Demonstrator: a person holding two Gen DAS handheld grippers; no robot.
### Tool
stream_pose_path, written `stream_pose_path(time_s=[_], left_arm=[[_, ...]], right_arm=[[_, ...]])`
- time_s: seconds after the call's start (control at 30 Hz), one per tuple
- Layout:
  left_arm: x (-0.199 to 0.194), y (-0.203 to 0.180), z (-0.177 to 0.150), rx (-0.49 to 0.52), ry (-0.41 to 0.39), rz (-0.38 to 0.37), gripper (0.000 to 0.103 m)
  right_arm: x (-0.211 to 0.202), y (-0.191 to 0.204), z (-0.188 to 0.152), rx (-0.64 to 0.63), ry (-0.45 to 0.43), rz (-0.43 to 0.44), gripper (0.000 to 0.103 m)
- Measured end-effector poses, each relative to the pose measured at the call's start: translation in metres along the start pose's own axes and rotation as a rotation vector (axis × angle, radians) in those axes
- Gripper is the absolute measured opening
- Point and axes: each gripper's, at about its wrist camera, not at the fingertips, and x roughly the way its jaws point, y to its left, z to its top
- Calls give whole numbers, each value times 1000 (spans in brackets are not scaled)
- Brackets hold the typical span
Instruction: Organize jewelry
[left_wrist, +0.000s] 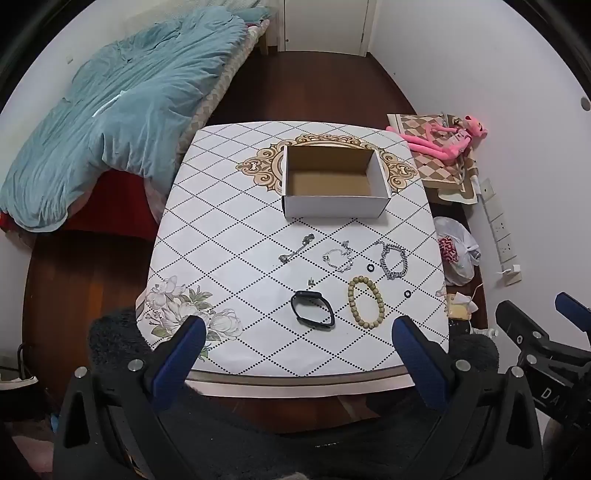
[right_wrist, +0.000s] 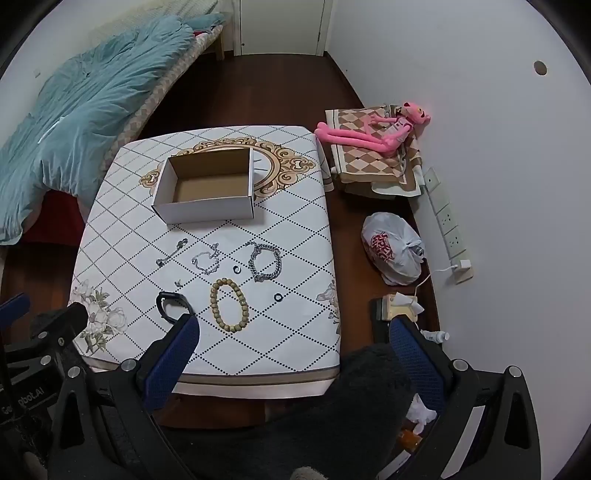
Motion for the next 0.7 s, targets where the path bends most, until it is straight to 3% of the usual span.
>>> stream_pose_path(time_s=[0.7], left_arm=[[-2, -1, -2, 17, -15, 18, 103]], right_arm=[[3, -3, -1, 6, 18, 5, 103]])
